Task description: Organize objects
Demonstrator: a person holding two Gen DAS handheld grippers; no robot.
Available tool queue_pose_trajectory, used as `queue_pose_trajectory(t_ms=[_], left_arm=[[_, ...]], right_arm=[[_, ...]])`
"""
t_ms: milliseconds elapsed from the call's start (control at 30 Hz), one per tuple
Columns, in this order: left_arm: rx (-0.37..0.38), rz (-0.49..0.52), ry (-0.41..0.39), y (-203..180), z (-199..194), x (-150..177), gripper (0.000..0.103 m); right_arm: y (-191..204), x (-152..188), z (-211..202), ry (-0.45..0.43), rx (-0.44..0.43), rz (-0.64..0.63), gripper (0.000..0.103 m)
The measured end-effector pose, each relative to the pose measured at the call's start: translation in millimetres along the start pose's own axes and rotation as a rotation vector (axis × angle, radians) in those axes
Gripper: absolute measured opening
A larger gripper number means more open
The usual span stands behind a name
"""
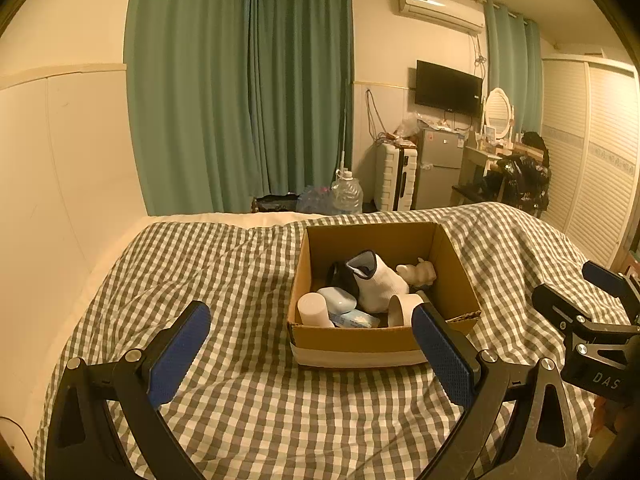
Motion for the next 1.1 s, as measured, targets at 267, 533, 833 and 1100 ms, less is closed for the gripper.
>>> queue_pose_trajectory(t_ms=[267,533,833,1100], left_arm=[[-0.005,0.014,-0.006,-2.2,-0.3,0.3,0.103],[-0.01,0.023,-0.027,-2.9,-2.1,0.1,0.103],[-0.007,0.016,-0.007,-0.2,1.7,2.5,0.103],[-0.008,0.018,-0.004,0.5,2.1,3.6,0.103]], right_arm=[[0.7,1.0,1.0,0.002,0.005,0.0,0.1],[0.5,1.1,2.6,0.005,0.006,0.001,0.1],[0.4,2.8,3.6,0.008,0.007,-0.002,0.1],[-1.3,5.3,4.5,0.012,0.01,-0.005,0.1]])
Point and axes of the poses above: each gripper's, at about its wrist camera, not at the fingertips, and z roughly the way its jaws point, y to its left, x to its underside, the point moved 2 cm from there along z, roughly the way its jaws point, and after that the axes turned 12 degrees about x, right-handed, at the moved point
